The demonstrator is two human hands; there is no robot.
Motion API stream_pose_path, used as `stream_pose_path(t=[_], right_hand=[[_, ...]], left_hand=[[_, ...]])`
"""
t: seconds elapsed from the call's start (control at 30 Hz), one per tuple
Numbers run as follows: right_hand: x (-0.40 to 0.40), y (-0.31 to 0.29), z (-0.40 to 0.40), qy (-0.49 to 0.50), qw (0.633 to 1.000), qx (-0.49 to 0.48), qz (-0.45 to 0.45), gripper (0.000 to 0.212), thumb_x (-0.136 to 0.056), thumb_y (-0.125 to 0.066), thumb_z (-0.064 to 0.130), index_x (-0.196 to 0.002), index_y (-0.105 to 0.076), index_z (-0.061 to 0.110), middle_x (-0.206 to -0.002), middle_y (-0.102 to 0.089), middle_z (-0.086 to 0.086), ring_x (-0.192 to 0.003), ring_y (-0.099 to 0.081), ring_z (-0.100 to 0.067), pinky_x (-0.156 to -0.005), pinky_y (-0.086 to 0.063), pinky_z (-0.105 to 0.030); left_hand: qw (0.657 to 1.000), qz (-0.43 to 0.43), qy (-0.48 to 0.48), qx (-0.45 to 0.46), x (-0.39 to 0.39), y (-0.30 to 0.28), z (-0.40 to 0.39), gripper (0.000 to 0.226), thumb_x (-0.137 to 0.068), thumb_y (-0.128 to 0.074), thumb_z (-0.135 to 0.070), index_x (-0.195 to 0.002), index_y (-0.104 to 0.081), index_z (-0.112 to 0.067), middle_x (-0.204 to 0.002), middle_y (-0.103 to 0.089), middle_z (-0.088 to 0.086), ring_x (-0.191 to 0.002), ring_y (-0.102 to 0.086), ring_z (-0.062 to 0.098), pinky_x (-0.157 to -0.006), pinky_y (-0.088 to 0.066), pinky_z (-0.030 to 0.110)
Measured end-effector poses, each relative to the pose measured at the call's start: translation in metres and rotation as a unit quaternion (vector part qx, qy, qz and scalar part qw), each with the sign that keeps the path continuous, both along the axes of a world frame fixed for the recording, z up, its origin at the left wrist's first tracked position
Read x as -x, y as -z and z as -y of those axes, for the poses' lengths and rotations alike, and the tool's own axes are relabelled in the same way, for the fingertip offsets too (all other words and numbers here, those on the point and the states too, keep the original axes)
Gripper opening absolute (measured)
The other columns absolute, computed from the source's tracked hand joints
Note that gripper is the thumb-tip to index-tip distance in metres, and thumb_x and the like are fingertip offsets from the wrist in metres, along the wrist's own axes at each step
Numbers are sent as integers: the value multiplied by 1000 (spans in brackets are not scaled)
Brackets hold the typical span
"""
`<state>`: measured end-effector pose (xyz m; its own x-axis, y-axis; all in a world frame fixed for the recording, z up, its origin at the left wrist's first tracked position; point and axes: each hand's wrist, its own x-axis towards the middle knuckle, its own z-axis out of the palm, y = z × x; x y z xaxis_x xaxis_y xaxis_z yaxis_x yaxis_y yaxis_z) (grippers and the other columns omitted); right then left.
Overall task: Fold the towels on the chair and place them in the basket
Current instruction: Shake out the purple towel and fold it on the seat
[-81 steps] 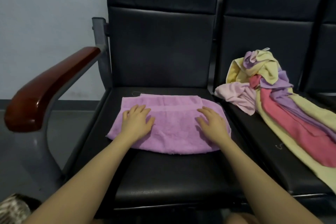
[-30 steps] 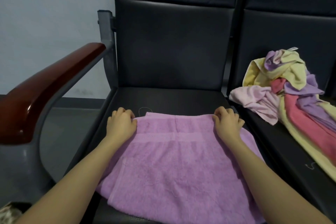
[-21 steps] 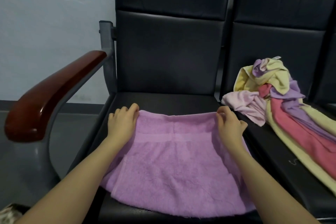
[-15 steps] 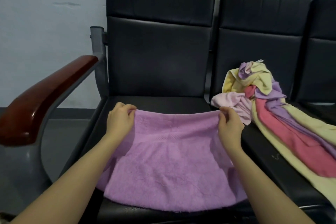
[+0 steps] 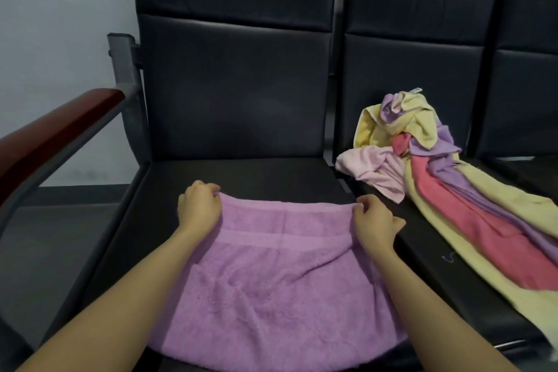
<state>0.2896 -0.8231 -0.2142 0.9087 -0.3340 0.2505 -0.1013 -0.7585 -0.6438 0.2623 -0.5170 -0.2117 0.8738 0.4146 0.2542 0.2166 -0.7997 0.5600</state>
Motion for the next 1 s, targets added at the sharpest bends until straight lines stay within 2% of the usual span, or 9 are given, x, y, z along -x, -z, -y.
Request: stream_pose_path(t=[0.1,0.23,0.37,0.47,0.57,0.67,0.87,0.93,1.0], right_hand=[[-5,12,-2,0,999,23,-39,20,-94,-51,17,-107,-66,16,-112,-63,-8,-110,-51,-29,-94,-24,-37],[-6,16,-4,-3,998,46,-53,15,-94,-51,17,-104,-62,16,-120,-52,-11,-115,-44,-34,-100,-25,-42],[-6,20,-5,-29,998,48,-34,9,-93,-49,15,-97,-58,18,-103,-63,-2,-102,-54,-25,-87,-21,-34],[2,20,-6,-36,998,45,-4,10,-93,-50,12,-91,-57,18,-92,-64,0,-95,-55,-22,-78,-14,-29],[10,19,-8,-51,998,26,0,13,-93,-50,10,-92,-59,19,-93,-64,1,-97,-55,-21,-80,-15,-29],[18,15,-10,-64,998,17,4,21,-95,-49,10,-108,-64,15,-109,-64,-2,-106,-55,-22,-90,-21,-32],[44,-19,-17,-56,977,-1,207,11,-91,-57,9,-93,-67,15,-99,-61,0,-99,-53,-20,-78,-12,-24],[51,-25,-17,-100,979,15,175,7,-88,-62,15,-87,-67,20,-94,-60,4,-95,-52,-16,-74,-12,-26],[57,-22,-17,-168,983,52,48,8,-88,-63,27,-82,-66,29,-90,-58,10,-91,-52,-10,-74,-13,-29]], left_hand=[[998,-21,9,-52,-2,11,-4,21,-94,-55,-18,-109,-70,-16,-116,-59,5,-105,-55,24,-93,-44,42],[998,-28,2,-62,-5,15,-9,30,-95,-54,-22,-124,-61,-17,-132,-53,4,-118,-49,24,-97,-38,41],[992,-60,17,-109,-9,11,-10,30,-97,-50,-21,-124,-61,-17,-123,-57,8,-111,-51,28,-93,-36,39],[992,-55,2,-117,-1,12,-8,27,-97,-48,-21,-117,-65,-14,-115,-56,11,-105,-53,28,-91,-36,39],[996,-4,-6,-87,14,8,-10,23,-97,-50,-23,-112,-64,-14,-112,-57,9,-101,-54,24,-92,-37,37],[997,64,-3,-41,31,-5,-12,21,-96,-52,-22,-110,-65,-12,-107,-62,7,-94,-57,23,-89,-43,39],[982,173,-28,74,61,-39,-11,16,-94,-57,-21,-104,-64,-10,-100,-63,5,-88,-55,17,-77,-46,32],[980,178,-27,88,68,-42,-11,15,-94,-57,-20,-104,-64,-10,-100,-63,6,-89,-56,17,-77,-46,31],[983,161,-21,82,74,-39,-9,16,-94,-57,-18,-105,-65,-10,-101,-63,6,-91,-57,19,-79,-46,31]])
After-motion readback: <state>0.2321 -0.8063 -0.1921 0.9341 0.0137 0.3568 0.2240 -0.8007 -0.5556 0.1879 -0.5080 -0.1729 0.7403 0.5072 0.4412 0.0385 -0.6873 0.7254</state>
